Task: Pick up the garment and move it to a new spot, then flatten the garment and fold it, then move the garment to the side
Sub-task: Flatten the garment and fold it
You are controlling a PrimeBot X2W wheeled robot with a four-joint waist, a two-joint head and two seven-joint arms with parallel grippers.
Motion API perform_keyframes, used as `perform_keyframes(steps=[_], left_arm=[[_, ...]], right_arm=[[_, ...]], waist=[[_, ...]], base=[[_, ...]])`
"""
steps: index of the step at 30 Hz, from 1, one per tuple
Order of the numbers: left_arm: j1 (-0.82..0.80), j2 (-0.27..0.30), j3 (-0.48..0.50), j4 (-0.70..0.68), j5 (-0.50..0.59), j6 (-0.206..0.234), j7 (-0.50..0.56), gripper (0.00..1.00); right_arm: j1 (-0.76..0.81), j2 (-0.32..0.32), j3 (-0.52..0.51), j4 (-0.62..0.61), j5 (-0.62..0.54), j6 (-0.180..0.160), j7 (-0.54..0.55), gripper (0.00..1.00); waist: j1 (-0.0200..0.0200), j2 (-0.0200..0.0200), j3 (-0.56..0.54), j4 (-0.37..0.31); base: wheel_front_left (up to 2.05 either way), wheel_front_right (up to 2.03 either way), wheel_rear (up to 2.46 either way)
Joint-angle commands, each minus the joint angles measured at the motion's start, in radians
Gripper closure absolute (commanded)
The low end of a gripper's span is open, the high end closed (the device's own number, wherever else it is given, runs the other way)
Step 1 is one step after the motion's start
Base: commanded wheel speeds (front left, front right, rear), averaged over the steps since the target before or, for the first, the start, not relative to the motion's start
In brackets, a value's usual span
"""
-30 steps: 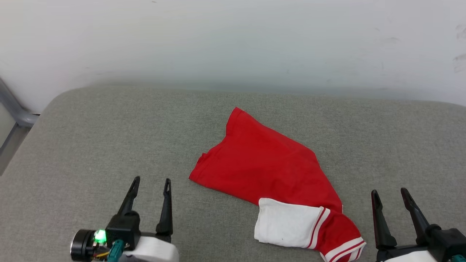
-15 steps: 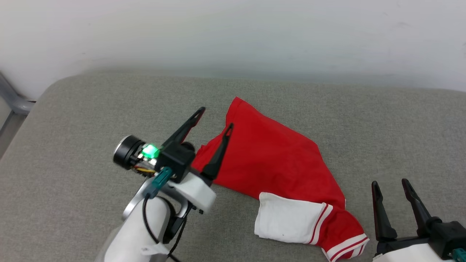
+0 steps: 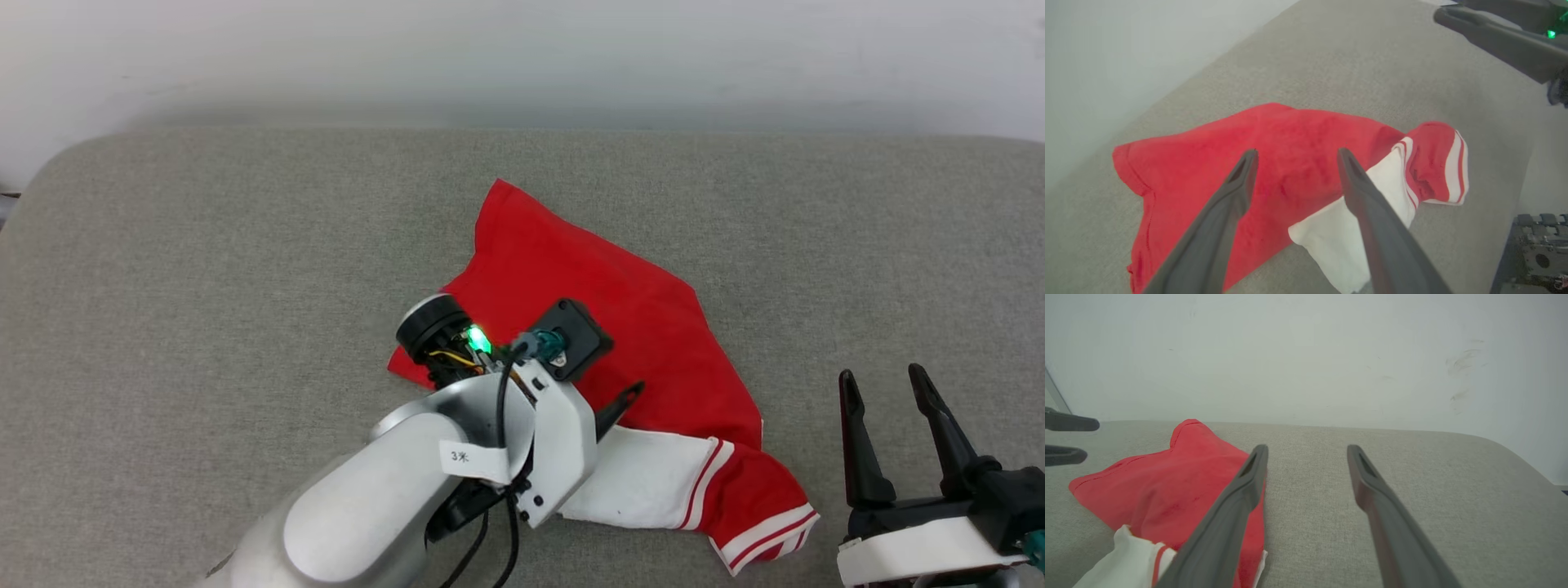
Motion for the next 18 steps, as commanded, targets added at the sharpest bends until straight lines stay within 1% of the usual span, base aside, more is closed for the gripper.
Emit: perform_keyframes(steps=[1,4,8,14,18], left_arm=[[-0.016,0.005,-0.019,-0.001,-0.017,0.000,0.025,0.00],[-0.053,0.023,-0.092,-0.005,-0.051,0.000,0.101,0.00],[-0.080,0.033,-0.188,0.009,-0.087,0.000,0.157,0.00],[-0.123,0.049,-0.329,0.063,-0.125,0.000,0.189,0.00],[-0.146,0.051,-0.387,0.122,-0.155,0.000,0.195,0.00]], right_arm=[[-0.011,0.002,-0.003,-0.004,-0.002,-0.001,-0.002,0.00],[-0.024,0.003,-0.005,-0.009,-0.003,-0.001,-0.002,0.00],[-0.037,0.002,-0.010,-0.013,-0.002,-0.001,-0.002,0.00],[-0.064,0.002,-0.013,-0.019,-0.007,-0.001,-0.002,0.00],[-0.082,0.002,-0.013,-0.024,-0.009,-0.001,-0.002,0.00]], waist=[[-0.0001,0.0000,0.015,-0.009],[-0.0001,0.0000,0.039,-0.017],[-0.0001,0.0000,0.072,-0.026],[-0.0001,0.0000,0.115,-0.036],[-0.0001,0.0000,0.142,-0.041]], base=[[0.00,0.00,0.00],[0.00,0.00,0.00],[0.00,0.00,0.00],[0.00,0.00,0.00],[0.00,0.00,0.00]])
